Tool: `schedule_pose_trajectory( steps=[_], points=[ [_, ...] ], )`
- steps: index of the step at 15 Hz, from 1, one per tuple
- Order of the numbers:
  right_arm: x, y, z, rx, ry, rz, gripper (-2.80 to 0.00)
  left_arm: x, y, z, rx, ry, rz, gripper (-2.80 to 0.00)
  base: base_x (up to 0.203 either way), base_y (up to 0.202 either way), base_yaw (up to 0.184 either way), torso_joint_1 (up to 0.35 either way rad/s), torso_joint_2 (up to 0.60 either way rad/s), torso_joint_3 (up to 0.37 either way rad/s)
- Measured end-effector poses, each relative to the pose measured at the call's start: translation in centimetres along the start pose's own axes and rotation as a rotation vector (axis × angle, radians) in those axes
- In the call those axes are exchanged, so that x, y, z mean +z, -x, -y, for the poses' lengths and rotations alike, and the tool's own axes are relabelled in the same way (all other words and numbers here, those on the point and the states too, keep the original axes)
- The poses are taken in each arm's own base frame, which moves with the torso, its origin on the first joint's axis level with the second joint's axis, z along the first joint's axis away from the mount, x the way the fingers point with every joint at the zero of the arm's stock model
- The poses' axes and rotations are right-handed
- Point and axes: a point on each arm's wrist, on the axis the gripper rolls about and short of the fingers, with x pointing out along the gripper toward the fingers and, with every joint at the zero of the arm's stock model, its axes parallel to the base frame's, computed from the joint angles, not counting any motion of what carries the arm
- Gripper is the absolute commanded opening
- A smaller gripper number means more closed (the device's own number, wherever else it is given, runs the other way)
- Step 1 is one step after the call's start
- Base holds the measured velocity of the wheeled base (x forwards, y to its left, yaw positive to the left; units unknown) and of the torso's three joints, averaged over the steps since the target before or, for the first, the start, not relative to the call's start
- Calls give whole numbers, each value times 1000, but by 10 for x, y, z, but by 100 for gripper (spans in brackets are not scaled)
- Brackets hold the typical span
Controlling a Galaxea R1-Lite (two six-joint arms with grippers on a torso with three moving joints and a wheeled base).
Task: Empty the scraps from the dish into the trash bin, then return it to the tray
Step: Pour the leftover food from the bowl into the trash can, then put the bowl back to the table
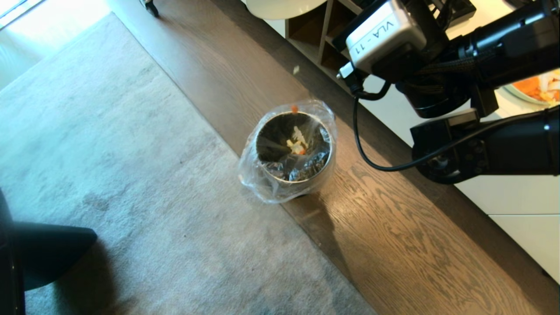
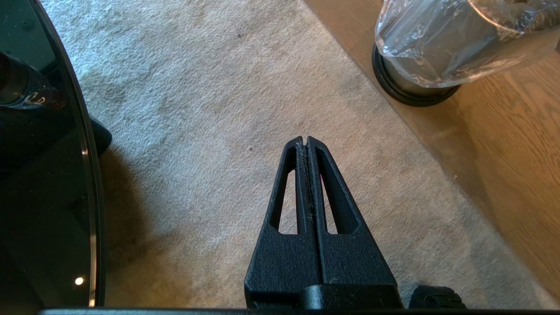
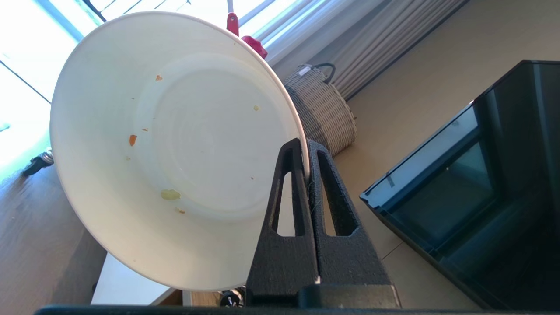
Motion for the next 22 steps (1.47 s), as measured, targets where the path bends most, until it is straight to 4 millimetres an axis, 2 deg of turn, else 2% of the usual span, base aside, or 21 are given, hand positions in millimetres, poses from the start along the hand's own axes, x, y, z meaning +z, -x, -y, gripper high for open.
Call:
schedule_pose_trajectory(
  steps=[10, 15, 22],
  points=[
    [2, 7, -6, 33, -55, -23, -280, 0, 0, 0, 0, 0, 0, -280, 0, 0, 0, 0, 0, 0],
    [-2, 9, 0, -35, -128, -236, -280, 0, 0, 0, 0, 0, 0, -280, 0, 0, 0, 0, 0, 0],
    [5, 30, 10, 59, -300, -556, -280, 0, 0, 0, 0, 0, 0, -280, 0, 0, 0, 0, 0, 0]
  ],
)
